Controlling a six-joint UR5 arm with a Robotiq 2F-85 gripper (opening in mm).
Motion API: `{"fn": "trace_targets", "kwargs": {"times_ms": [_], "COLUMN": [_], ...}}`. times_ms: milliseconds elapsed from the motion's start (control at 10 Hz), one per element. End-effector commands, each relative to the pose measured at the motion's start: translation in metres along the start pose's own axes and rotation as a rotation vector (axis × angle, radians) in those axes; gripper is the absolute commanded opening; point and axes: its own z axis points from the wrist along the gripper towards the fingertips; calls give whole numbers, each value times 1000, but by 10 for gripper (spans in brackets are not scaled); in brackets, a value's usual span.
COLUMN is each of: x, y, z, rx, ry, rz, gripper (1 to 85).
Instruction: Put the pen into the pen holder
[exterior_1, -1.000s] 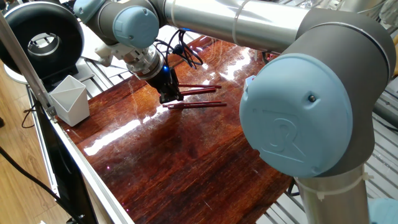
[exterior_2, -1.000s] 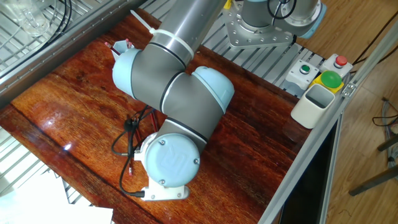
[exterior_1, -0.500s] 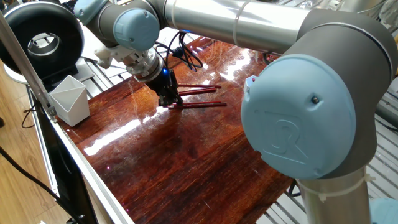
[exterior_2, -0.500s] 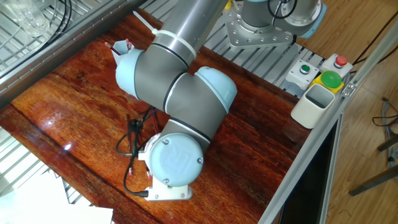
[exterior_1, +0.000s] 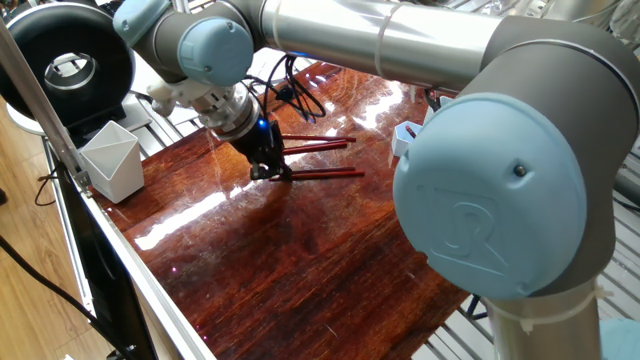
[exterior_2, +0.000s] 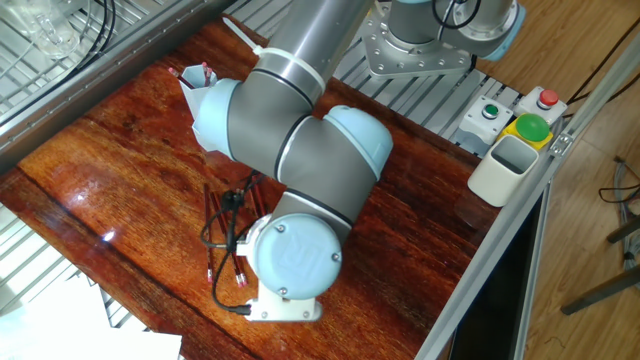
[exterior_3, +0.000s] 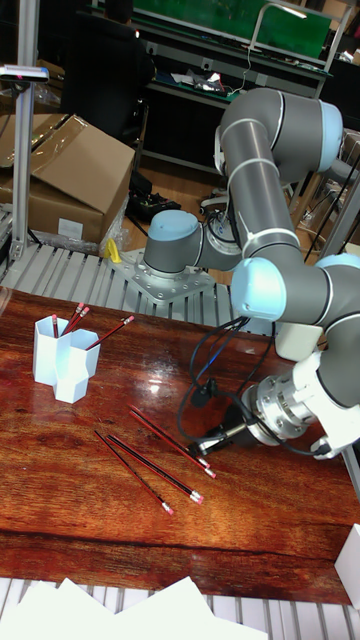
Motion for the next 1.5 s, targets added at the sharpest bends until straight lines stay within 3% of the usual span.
{"fn": "trace_targets", "kwargs": {"times_ms": [0, 200, 700, 1100, 1400], "x": [5, 0, 6, -8, -14], "y": [22, 18, -9, -26, -28], "z": [-5, -2, -10, -2, 4], "rx": [-47, -36, 7, 50, 57], "ry": [1, -7, 23, -2, -11], "rz": [25, 26, -39, -52, -57], "gripper": [10, 10, 10, 10, 10]}}
